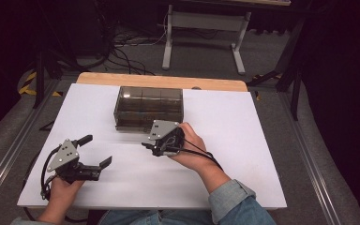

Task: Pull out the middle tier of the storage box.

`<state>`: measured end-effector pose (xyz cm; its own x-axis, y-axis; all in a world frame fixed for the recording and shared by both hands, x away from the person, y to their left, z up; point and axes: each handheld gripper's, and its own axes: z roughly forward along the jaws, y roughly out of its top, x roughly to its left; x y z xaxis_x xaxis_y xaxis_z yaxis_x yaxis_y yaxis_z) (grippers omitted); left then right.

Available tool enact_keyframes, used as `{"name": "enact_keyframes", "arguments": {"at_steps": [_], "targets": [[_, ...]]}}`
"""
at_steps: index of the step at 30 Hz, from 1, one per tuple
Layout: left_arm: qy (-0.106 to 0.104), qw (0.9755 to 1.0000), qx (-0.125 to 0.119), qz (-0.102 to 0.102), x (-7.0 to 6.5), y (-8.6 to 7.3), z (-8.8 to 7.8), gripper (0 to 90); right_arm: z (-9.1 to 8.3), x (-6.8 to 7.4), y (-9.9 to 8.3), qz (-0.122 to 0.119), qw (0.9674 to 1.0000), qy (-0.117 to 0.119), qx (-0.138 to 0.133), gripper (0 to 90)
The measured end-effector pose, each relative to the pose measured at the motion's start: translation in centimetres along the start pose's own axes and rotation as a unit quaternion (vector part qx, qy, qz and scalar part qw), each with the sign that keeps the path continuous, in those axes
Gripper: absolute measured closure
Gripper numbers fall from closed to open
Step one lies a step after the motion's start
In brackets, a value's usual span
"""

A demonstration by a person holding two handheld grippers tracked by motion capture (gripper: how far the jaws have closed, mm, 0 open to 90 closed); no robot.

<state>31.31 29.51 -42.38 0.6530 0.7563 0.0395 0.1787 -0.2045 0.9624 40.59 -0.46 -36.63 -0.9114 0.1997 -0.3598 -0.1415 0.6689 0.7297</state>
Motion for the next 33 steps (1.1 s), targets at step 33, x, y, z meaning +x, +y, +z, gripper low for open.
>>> {"name": "enact_keyframes", "arguments": {"at_steps": [33], "targets": [[-0.002, 1.0000, 0.001, 0.001, 0.0, 0.0, 0.0, 0.5, 2.3, -4.7, -2.2, 0.076, 0.9950, 0.020, 0.061, 44.8]]}}
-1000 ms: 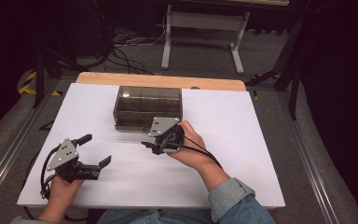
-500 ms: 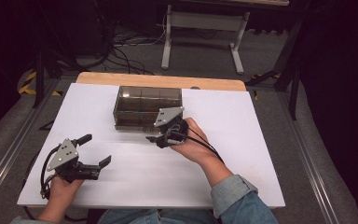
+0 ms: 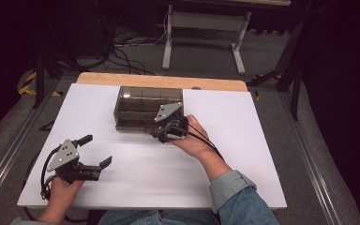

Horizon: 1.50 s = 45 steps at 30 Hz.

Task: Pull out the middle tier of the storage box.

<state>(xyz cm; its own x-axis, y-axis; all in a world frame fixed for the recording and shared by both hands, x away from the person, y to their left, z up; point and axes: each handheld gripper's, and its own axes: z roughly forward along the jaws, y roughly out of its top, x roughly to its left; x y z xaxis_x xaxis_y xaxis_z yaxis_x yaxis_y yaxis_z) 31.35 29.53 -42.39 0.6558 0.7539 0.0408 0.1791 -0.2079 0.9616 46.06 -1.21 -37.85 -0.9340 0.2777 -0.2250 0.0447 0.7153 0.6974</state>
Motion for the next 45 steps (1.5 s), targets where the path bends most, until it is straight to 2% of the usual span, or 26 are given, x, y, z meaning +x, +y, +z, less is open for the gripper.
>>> {"name": "enact_keyframes", "arguments": {"at_steps": [14, 17, 20, 26, 31, 33, 38, 41, 45], "targets": [[0.000, 1.0000, 0.000, 0.000, 0.0, 0.0, 0.0, 0.5, 2.2, 0.1, -0.3, -0.018, 0.9993, -0.004, 0.032, 48.8], [-0.001, 1.0000, 0.000, 0.000, 0.0, 0.0, 0.0, 0.5, 2.6, 0.2, -0.4, -0.020, 0.9991, -0.012, 0.035, 50.3], [-0.001, 1.0000, 0.000, 0.000, 0.0, 0.0, 0.0, 0.5, 3.0, 0.2, -0.5, -0.024, 0.9988, -0.008, 0.042, 52.0], [-0.001, 1.0000, 0.000, 0.000, 0.0, 0.0, 0.0, 0.5, 3.5, 0.3, -0.5, -0.032, 0.9982, -0.021, 0.047, 57.3], [-0.001, 1.0000, 0.000, 0.000, 0.0, 0.0, 0.0, 0.5, 3.5, 0.5, -0.3, -0.046, 0.9970, -0.037, 0.050, 64.1], [-0.001, 1.0000, 0.000, -0.001, 0.0, 0.0, 0.0, 0.5, 3.5, 0.7, -0.3, -0.040, 0.9972, -0.040, 0.050, 64.6], [-0.001, 1.0000, 0.000, -0.001, 0.0, 0.0, 0.0, 0.5, 3.1, 0.5, -0.1, -0.042, 0.9976, -0.036, 0.042, 67.7], [-0.002, 1.0000, 0.001, 0.001, 0.0, 0.0, 0.0, 0.5, 3.0, 0.7, -0.1, -0.044, 0.9974, -0.034, 0.046, 68.0], [-0.001, 1.0000, 0.000, -0.001, 0.0, 0.0, 0.0, 0.5, 2.8, 0.6, 0.0, -0.041, 0.9979, -0.022, 0.046, 69.3]]}}
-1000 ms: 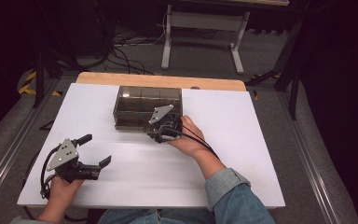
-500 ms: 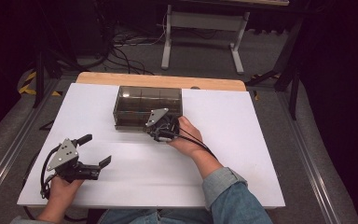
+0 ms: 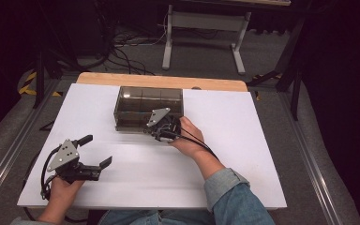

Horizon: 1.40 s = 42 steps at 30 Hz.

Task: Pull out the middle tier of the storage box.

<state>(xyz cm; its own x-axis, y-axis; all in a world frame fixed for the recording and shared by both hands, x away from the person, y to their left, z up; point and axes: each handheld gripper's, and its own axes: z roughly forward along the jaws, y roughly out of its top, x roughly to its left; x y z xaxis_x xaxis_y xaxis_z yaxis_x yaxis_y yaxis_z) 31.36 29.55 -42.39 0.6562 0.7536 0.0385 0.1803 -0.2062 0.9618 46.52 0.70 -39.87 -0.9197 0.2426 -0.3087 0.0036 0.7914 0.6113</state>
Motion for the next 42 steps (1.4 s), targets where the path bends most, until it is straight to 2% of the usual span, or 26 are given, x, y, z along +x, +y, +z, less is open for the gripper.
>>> {"name": "enact_keyframes", "arguments": {"at_steps": [4, 5, 6, 15, 17, 25, 26, 27, 29, 32, 33, 35, 39, 41, 42], "targets": [[0.000, 1.0000, 0.000, 0.000, 0.0, 0.0, 0.0, 0.5, -0.1, 0.2, 0.1, 0.004, 1.0000, 0.002, 0.002, 69.4], [0.000, 1.0000, 0.000, 0.000, 0.0, 0.0, 0.0, 0.5, -0.2, 0.2, 0.1, -0.003, 1.0000, 0.006, 0.002, 69.5], [0.000, 1.0000, 0.000, 0.000, 0.0, 0.0, 0.0, 0.5, -0.2, 0.3, 0.1, 0.004, 1.0000, 0.006, 0.002, 69.5], [0.000, 1.0000, 0.000, 0.000, 0.0, 0.0, 0.0, 0.5, -0.8, 1.0, 0.1, -0.009, 0.9996, 0.022, 0.012, 69.9], [0.001, 1.0000, 0.000, -0.001, 0.0, 0.0, 0.0, 0.5, -0.9, 1.1, 0.2, -0.017, 0.9995, 0.021, 0.015, 70.0], [0.000, 1.0000, 0.000, -0.001, 0.0, 0.0, 0.0, 0.5, -1.1, 1.7, 0.3, -0.019, 0.9994, 0.023, 0.019, 70.7], [0.001, 1.0000, 0.000, 0.000, 0.0, 0.0, 0.0, 0.5, -1.1, 1.7, 0.3, -0.019, 0.9995, 0.017, 0.017, 70.8], [0.000, 1.0000, 0.000, 0.000, 0.0, 0.0, 0.0, 0.5, -1.1, 1.8, 0.3, -0.024, 0.9992, 0.023, 0.021, 71.0], [0.000, 1.0000, 0.000, 0.000, 0.0, 0.0, 0.0, 0.5, -1.1, 2.0, 0.3, -0.016, 0.9995, 0.022, 0.017, 71.0], [0.000, 1.0000, -0.001, 0.000, 0.0, 0.0, 0.0, 0.5, -1.1, 2.0, 0.3, -0.028, 0.9991, 0.023, 0.021, 71.0], [0.000, 1.0000, 0.000, 0.000, 0.0, 0.0, 0.0, 0.5, -1.1, 2.2, 0.3, -0.018, 0.9993, 0.026, 0.021, 70.9], [0.001, 1.0000, -0.001, 0.000, 0.0, 0.0, 0.0, 0.5, -1.1, 2.2, 0.2, -0.024, 0.9993, 0.021, 0.020, 70.8], [0.001, 1.0000, 0.000, 0.000, 0.0, 0.0, 0.0, 0.5, -1.1, 2.4, 0.2, -0.021, 0.9992, 0.027, 0.020, 70.4], [0.000, 1.0000, 0.000, 0.000, 0.0, 0.0, 0.0, 0.5, -1.2, 2.4, 0.1, -0.027, 0.9989, 0.031, 0.021, 70.0], [0.000, 1.0000, 0.000, 0.000, 0.0, 0.0, 0.0, 0.5, -1.2, 2.6, 0.1, -0.021, 0.9992, 0.028, 0.020, 69.9]]}}
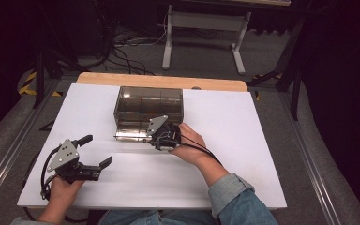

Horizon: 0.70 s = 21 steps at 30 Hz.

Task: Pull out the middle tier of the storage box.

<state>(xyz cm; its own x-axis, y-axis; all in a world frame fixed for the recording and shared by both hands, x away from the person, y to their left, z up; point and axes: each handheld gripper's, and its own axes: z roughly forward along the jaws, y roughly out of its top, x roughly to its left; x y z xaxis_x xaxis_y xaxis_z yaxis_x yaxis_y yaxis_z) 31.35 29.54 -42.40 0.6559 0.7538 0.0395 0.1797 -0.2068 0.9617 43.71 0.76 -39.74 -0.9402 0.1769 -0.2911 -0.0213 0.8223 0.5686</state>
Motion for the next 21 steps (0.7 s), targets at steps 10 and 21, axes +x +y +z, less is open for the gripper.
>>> {"name": "enact_keyframes", "arguments": {"at_steps": [10, 21], "targets": [[0.000, 1.0000, 0.000, 0.000, -0.01, 0.00, -0.01, 0.5, -0.05, 0.32, -0.04, 0.001, 1.0000, 0.001, -0.003, 68.9], [0.001, 1.0000, 0.000, 0.000, -0.02, 0.00, -0.01, 0.5, -0.08, 0.75, -0.16, 0.002, 1.0000, 0.002, -0.007, 68.7]]}}
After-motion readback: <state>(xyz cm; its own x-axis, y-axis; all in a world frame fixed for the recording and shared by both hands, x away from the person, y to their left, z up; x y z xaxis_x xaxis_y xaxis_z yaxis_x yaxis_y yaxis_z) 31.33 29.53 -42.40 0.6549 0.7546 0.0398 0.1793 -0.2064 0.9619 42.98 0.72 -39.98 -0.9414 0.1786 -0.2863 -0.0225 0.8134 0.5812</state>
